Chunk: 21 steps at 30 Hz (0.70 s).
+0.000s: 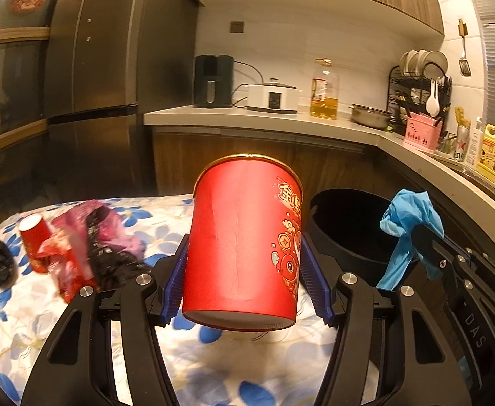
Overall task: Collect trash
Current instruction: 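Lift the red cup and blue glove and carry both over the black bin, then open both grippers to drop the red cup and blue glove into the bin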
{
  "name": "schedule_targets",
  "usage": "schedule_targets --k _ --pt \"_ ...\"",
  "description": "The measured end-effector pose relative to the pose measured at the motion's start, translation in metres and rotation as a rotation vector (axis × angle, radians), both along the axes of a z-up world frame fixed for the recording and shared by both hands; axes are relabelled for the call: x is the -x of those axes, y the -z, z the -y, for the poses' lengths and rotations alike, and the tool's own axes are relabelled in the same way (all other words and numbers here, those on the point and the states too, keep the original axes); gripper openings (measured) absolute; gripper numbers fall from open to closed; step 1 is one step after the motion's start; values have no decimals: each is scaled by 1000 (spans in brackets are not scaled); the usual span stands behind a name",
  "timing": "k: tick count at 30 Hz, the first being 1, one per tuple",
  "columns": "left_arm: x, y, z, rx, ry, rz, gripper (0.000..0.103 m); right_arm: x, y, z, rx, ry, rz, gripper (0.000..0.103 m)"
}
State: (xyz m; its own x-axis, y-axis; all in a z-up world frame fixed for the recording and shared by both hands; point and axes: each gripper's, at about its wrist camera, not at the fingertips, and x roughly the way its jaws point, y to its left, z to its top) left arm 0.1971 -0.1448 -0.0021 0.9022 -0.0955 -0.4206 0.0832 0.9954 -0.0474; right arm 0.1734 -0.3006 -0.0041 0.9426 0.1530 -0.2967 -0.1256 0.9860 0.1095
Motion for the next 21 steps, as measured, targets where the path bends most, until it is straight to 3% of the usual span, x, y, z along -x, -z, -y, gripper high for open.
schedule_targets --k 21 --pt "-65 -8 79 11 155 20 60 -46 -5 81 -3 150 22 2"
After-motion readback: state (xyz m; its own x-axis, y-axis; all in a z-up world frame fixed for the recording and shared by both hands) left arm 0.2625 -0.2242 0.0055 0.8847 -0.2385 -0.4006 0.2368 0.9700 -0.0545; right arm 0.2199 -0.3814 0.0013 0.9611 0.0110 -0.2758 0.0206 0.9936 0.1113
